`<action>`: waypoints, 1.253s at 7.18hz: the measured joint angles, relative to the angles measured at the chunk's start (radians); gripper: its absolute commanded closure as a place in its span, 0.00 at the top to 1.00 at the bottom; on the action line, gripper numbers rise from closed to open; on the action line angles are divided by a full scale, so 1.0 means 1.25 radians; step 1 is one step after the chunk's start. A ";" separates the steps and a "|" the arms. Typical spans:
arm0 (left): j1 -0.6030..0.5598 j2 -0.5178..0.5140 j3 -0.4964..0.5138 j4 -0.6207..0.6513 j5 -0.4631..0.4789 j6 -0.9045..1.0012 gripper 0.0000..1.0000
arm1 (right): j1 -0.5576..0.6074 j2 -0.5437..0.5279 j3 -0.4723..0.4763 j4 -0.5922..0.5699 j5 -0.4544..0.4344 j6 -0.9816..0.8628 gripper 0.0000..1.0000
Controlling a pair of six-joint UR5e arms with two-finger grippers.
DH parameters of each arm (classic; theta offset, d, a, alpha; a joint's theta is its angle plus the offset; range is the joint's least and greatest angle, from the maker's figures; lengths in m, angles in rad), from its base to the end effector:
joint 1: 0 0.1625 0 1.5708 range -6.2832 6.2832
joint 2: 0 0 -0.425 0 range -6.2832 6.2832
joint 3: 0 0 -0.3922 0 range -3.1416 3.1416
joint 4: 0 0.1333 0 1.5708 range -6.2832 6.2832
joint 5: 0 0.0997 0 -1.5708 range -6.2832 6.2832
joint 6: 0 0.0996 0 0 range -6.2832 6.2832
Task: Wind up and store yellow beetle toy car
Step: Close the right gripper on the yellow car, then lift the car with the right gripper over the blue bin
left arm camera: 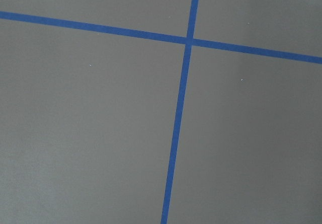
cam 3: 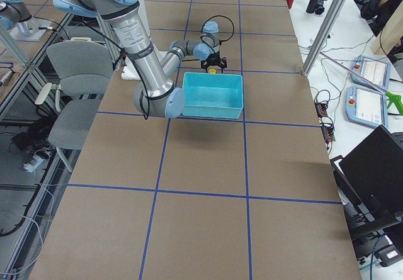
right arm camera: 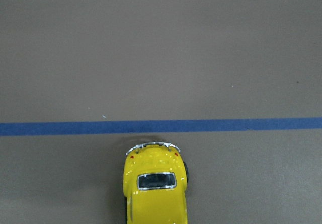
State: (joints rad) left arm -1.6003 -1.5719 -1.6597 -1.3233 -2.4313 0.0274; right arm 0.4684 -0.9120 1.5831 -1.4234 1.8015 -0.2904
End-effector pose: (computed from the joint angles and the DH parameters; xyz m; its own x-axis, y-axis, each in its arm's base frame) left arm -0.0719 -0.4774 0.6320 0.6488 -0.1110 -0.7528 0.0114 0.9906 -0.1363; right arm -0.5803 -0.4175 0.2481 0.1038 -0.9928 -0.0594 0.6674 0.0253 0.7443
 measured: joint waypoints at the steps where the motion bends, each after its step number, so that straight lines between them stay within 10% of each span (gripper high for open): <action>1: 0.000 -0.002 0.003 0.000 0.000 0.002 1.00 | -0.004 -0.002 -0.002 0.007 0.000 0.004 0.84; 2: 0.000 -0.003 0.007 0.000 0.000 0.002 1.00 | -0.010 -0.005 -0.003 0.011 0.000 0.006 0.60; 3: 0.000 -0.003 0.009 0.001 0.000 0.002 1.00 | -0.017 -0.007 -0.003 0.013 0.000 0.007 0.01; 9: 0.000 -0.004 0.011 0.001 0.001 0.003 1.00 | 0.009 0.069 0.029 -0.010 0.021 0.020 0.00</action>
State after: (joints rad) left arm -1.5999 -1.5765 -1.6455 -1.3223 -2.4300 0.0307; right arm 0.4802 -0.8251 1.6192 -1.4359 1.8281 -0.2658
